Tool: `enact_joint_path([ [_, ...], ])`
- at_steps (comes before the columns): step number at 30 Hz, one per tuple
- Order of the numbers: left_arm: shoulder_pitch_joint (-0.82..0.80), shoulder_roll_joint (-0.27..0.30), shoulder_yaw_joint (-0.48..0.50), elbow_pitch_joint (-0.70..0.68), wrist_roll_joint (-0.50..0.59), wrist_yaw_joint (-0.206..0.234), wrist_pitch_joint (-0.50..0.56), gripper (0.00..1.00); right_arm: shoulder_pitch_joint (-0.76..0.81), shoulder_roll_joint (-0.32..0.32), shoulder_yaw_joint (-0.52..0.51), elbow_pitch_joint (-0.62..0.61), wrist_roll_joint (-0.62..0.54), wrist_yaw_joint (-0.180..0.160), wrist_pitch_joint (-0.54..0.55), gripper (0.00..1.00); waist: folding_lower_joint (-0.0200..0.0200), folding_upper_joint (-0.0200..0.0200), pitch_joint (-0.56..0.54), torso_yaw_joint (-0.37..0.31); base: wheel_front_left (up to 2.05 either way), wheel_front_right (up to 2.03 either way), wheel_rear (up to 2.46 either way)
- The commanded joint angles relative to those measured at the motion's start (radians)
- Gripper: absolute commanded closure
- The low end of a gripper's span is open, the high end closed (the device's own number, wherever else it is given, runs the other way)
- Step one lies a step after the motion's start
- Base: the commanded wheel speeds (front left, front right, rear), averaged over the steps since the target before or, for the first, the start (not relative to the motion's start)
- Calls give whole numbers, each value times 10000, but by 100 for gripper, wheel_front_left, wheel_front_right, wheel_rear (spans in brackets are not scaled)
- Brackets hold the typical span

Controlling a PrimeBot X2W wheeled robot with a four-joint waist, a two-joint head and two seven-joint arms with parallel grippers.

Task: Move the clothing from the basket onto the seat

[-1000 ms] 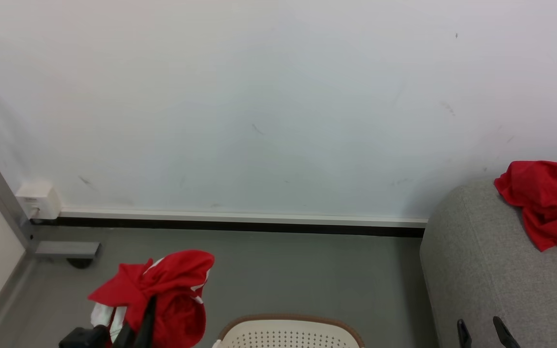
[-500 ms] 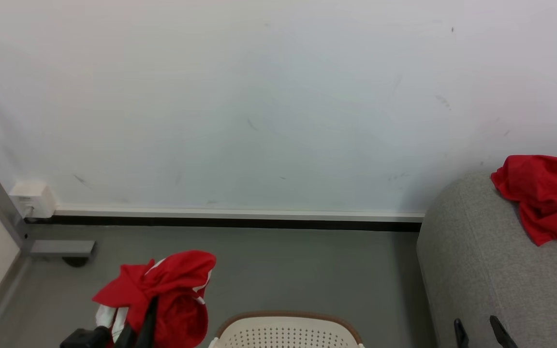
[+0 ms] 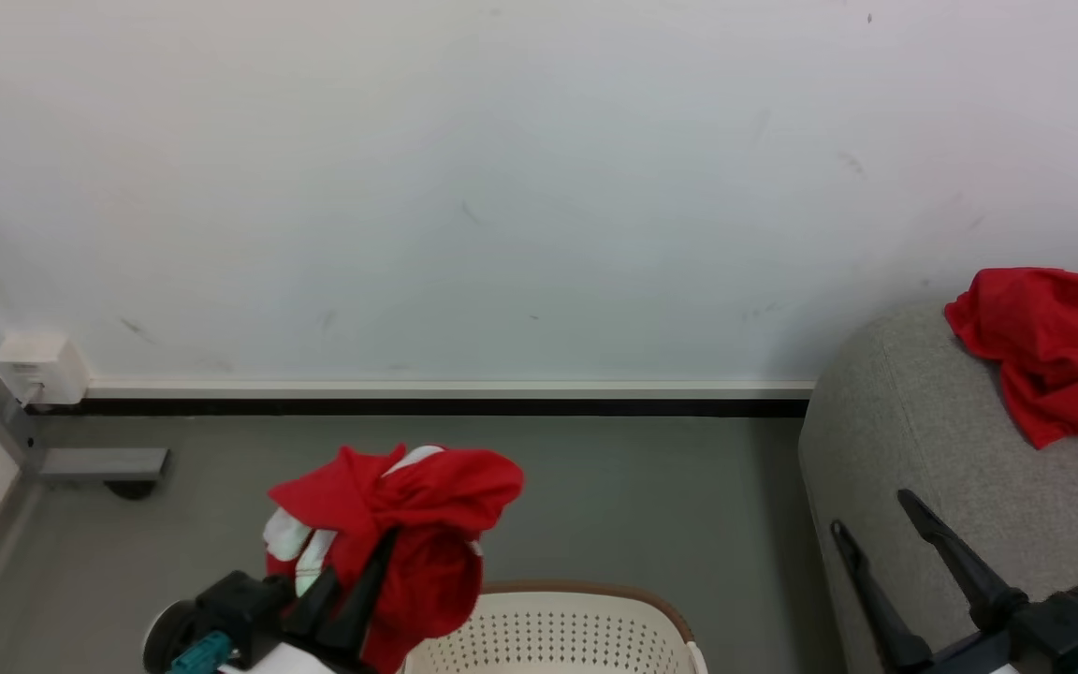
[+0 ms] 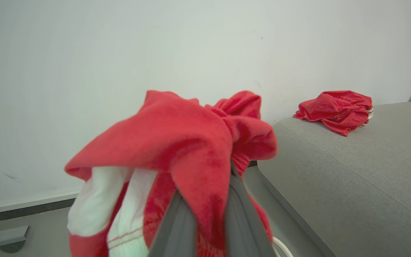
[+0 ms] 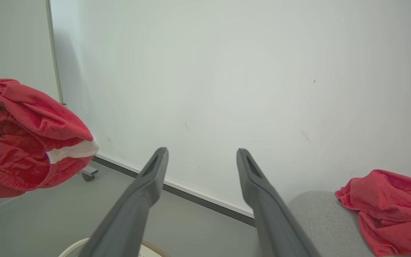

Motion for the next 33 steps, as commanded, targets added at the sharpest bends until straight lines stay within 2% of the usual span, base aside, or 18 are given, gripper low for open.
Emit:
enact_joint_path([
  [1,-151,118,-89,-113,135,-40,89,100,-144,-186,246,-101,107,-27,10,0,-1,-1,23,-20,0,0,0],
  [4,-383,284,-672,-391,78,-125,425,100,-650,-824,1274,-429,480,-27,196,0,-1,-1,64,-59,0,0,0],
  [8,-750,350,-1413,-542,-121,-181,714,100,-1215,-1366,2644,-844,925,-27,582,0,-1,-1,117,-105,0,0,0],
  [11,-1070,263,-2064,-412,-216,-196,806,100,-1643,-1590,3496,-1039,1209,-27,788,0,-1,-1,152,-151,0,0,0],
  [16,-1695,107,-3374,-85,-466,-196,776,100,-2253,-1582,4615,-1148,1559,-27,950,0,-1,-1,224,-249,0,0,0],
  [24,-2757,2,-5235,516,-763,-199,667,100,-3073,-1761,5830,-884,1833,-27,1050,0,-1,-1,370,-410,0,0,0],
  [33,-3688,356,-6203,736,-1186,-199,567,100,-3401,-1961,6377,-343,2143,-27,954,0,-1,-1,416,-530,0,0,0],
])
